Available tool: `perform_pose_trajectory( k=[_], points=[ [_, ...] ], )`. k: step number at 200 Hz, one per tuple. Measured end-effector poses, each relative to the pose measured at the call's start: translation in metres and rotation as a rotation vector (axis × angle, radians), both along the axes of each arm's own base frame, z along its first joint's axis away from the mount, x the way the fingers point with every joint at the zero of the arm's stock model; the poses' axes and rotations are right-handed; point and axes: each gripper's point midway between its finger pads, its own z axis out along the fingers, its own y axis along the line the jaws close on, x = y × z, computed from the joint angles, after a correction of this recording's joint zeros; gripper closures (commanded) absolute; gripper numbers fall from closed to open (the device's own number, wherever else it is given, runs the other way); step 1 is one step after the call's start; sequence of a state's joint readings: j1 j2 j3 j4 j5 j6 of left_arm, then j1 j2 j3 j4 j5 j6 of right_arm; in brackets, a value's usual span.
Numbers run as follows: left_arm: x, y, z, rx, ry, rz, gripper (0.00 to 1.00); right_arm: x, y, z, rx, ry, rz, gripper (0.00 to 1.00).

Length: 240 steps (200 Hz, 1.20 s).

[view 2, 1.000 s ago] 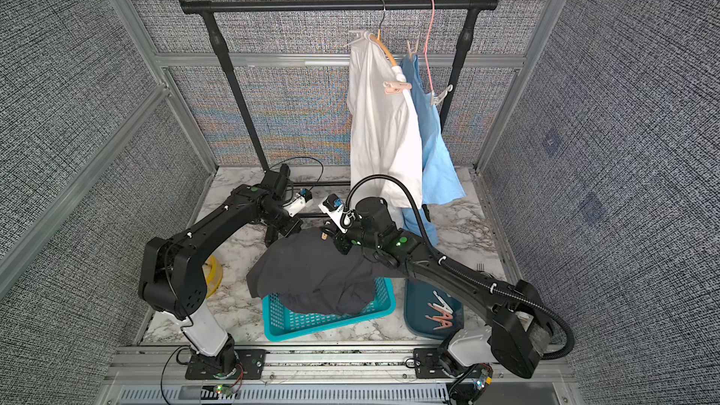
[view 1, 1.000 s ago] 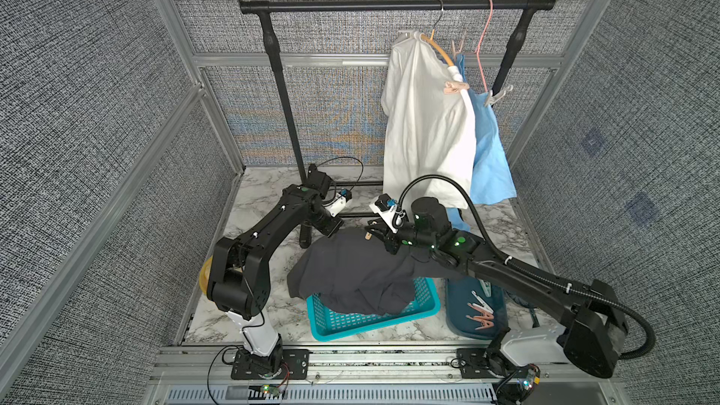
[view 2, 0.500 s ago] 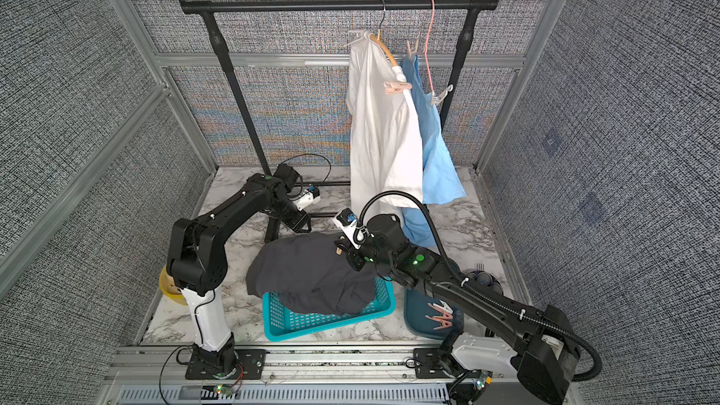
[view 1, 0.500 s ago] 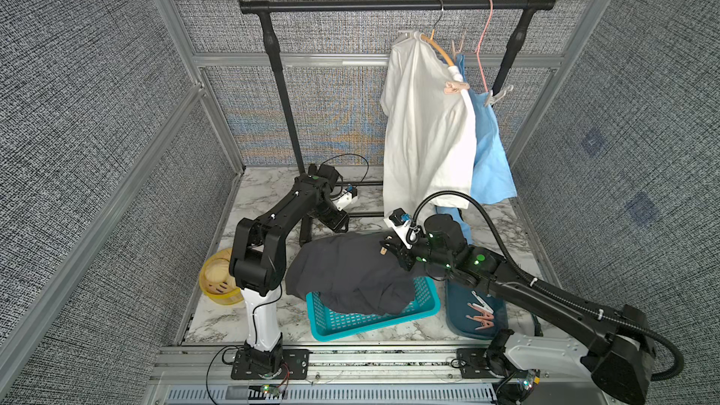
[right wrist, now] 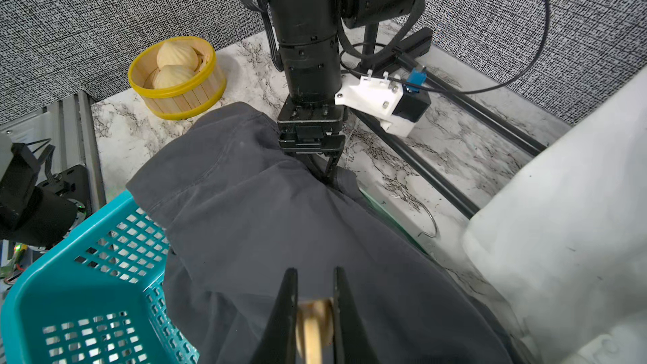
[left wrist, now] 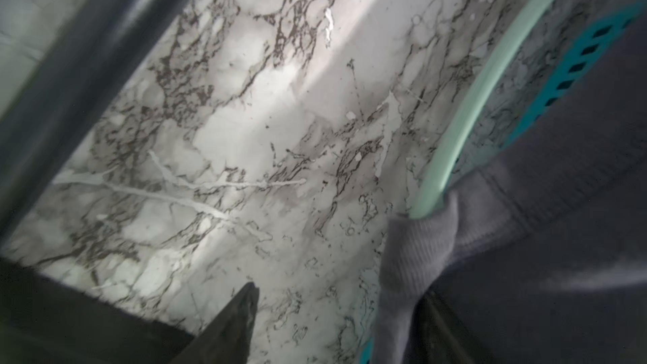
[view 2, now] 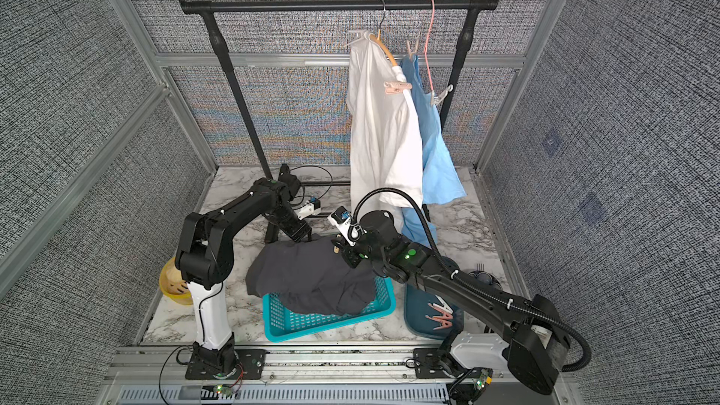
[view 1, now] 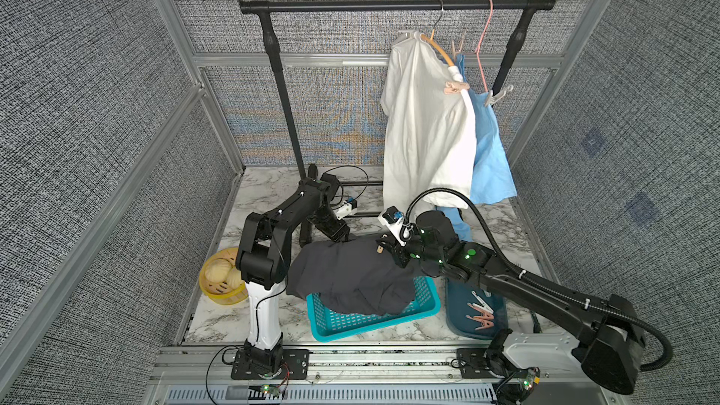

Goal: Use clothespins to secure the t-shirt on both sides of the hanger
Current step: Pick up the hanger from the basket.

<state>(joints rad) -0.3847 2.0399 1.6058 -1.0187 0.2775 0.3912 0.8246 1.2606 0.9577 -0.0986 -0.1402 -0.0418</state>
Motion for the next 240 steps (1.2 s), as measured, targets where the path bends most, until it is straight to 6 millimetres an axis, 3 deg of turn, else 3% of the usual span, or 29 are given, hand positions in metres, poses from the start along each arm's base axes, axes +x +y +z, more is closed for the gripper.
perform_pose_trajectory(
  k=[22,55,85,135,189,240],
  points=[
    [-0.001,-0.001,-0.003,0.004,0.0,-0.004,0.58,0.001,0.001,-0.001,-0.006,-0.006,0.005,1.0],
    [-0.002,-0.004,0.0,-0.011,-0.024,-0.008,0.85,0.001,0.002,-0.002,-0.015,-0.016,0.012,1.0],
    [0.0,-0.003,0.009,-0.018,-0.071,-0.024,1.0,0.001,0.001,0.003,-0.009,-0.036,0.019,1.0],
    [-0.006,0.004,0.047,-0.029,-0.187,-0.038,1.0,-0.002,0.001,0.023,0.022,-0.112,0.043,1.0],
    [-0.001,-0.001,0.101,-0.125,-0.384,-0.041,1.0,-0.004,-0.001,0.039,0.041,-0.162,0.052,1.0],
    [-0.032,-0.007,0.16,-0.289,-0.542,-0.103,1.0,-0.006,0.0,0.073,0.076,-0.27,0.076,1.0]
  ],
)
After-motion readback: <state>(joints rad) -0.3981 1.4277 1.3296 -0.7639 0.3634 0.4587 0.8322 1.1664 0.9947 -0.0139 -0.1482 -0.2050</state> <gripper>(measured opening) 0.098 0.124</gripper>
